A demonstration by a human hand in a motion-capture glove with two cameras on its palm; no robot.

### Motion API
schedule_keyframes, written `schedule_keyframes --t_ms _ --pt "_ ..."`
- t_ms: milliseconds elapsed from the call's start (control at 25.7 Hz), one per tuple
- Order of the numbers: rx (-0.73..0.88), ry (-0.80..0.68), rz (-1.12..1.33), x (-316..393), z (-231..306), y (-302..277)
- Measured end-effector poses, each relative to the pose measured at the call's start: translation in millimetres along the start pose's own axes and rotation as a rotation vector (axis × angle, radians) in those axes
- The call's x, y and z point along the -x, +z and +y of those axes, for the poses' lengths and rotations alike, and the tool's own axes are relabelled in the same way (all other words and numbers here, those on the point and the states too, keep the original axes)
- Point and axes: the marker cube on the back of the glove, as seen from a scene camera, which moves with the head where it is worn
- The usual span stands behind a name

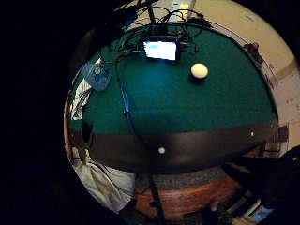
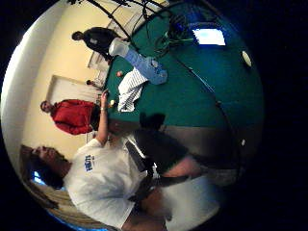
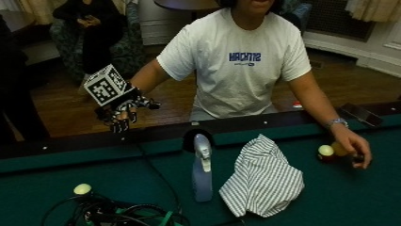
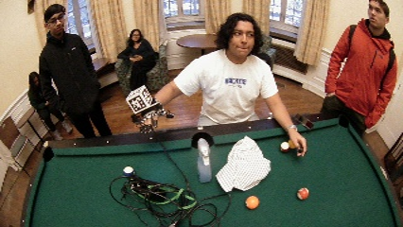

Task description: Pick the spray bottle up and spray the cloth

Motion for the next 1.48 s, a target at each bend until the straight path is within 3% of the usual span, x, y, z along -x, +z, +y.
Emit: schedule_keyframes --t_ms 896,1481 --pt "0.029 -0.062 -0.428 40.2 -52.3 61.8" --pt "-0.067 0.003 -0.608 65.5 -98.2 92.2"
